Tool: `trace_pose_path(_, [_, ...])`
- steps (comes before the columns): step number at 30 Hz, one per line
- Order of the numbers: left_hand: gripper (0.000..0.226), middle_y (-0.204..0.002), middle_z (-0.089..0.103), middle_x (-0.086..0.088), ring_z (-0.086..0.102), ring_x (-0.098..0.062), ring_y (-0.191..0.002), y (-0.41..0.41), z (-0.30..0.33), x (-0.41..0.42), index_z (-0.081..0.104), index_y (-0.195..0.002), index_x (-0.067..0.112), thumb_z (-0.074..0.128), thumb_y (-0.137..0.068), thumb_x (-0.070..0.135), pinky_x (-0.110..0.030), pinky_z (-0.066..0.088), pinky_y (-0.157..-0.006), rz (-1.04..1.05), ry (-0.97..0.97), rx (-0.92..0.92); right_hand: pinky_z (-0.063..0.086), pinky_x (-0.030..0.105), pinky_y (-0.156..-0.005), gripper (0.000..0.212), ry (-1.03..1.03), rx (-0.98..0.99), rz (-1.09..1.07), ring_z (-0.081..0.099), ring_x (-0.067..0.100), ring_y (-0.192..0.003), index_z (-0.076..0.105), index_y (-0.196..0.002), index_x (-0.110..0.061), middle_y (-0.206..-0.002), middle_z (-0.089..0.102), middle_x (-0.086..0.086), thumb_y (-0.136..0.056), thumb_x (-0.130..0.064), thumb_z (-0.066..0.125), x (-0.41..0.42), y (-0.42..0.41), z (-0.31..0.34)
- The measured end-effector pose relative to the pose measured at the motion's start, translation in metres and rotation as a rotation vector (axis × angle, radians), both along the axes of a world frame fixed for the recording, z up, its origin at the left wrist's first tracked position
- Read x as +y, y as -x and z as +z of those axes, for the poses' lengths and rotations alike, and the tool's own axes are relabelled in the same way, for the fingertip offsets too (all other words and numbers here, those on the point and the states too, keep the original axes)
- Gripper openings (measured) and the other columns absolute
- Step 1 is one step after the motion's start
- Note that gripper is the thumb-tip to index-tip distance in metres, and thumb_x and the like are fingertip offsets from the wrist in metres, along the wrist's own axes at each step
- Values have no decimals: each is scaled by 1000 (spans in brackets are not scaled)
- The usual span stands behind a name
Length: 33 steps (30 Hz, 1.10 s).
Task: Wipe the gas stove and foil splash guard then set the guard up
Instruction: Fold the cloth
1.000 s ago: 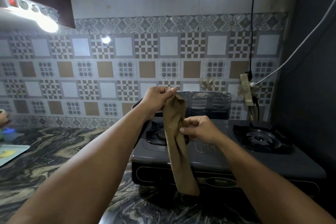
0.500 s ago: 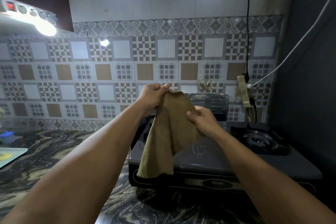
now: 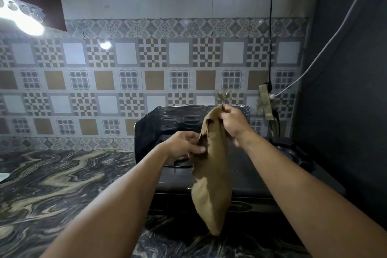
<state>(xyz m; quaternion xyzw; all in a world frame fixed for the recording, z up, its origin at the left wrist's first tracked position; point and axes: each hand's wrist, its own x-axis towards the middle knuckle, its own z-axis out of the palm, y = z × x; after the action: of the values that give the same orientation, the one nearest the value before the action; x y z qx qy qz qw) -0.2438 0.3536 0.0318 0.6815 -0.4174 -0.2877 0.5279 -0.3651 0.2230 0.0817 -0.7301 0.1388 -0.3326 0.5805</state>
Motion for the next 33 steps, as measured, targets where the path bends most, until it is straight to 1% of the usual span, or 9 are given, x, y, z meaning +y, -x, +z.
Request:
trace_pose_path(2, [19,-82,70,-2,65,-16,-75,7,-18,-12,69,-92,10,69,-80,-5,-25,54,-66,9,-62,-40,54,36,-70,23,-90,-30,-25,61,23,-79,64,-91,-13,-85,65,12,-101,-11,44,-11,5,4])
trace_pose_path(5, [10,-85,68,-6,63,-18,-82,15,-27,-31,70,-90,6,64,-85,-1,-28,54,-78,37,-55,1,50,28,-57,27,-162,-63,-97,58,21,-65,61,-80,-16,-71,62,8,-100,-11,45,-31,13,9])
trace_pose_path(8, [26,-72,62,-3,56,-18,-73,10,-17,-50,61,-70,14,55,-90,-1,-29,47,-69,72,-24,44,46,24,-47,33,-293,-128,-106,54,19,-51,56,-72,-16,-53,58,3,-102,-17,41,-53,25,12])
trace_pose_path(11, [27,-79,63,-6,59,-22,-78,4,4,-67,63,-76,15,49,-91,-3,-35,53,-74,95,0,11,38,25,-48,36,-330,-137,-49,42,17,-52,53,-71,-14,-51,49,2,-100,-22,34,-78,38,12])
trace_pose_path(15, [28,-81,66,-9,60,-26,-81,-5,37,-92,68,-79,13,47,-84,-3,-38,54,-78,76,77,10,40,31,-63,52,-122,-24,15,49,15,-61,69,-82,-4,-57,57,0,-96,-42,36,-116,43,7])
trace_pose_path(18, [29,-92,68,-16,62,-31,-87,-17,56,-110,74,-83,11,46,-75,11,-44,53,-90,-46,71,67,42,31,-70,62,161,221,-18,58,16,-70,69,-76,-8,-71,62,5,-77,-70,61,-128,40,12])
trace_pose_path(22, [20,-105,70,-13,65,-28,-98,-42,74,-139,73,-98,8,59,-85,14,-41,54,-93,-5,34,-122,41,27,-63,36,534,434,-173,58,14,-79,64,-77,-14,-80,63,-1,-68,-40,86,-154,22,14])
trace_pose_path(26, [18,-102,70,-9,64,-26,-101,-70,80,-165,73,-99,12,69,-82,5,-39,54,-92,6,1,-345,42,29,-63,30,618,354,-252,51,13,-66,54,-66,-19,-67,55,-3,-76,-22,82,-186,-5,16])
trace_pose_path(33, [15,-103,70,-6,64,-19,-99,-112,80,-210,73,-97,13,69,-84,7,-38,53,-93,75,91,-501,46,31,-68,19,798,324,-280,57,15,-77,58,-81,-24,-80,61,-2,-83,-13,73,-227,-47,18])
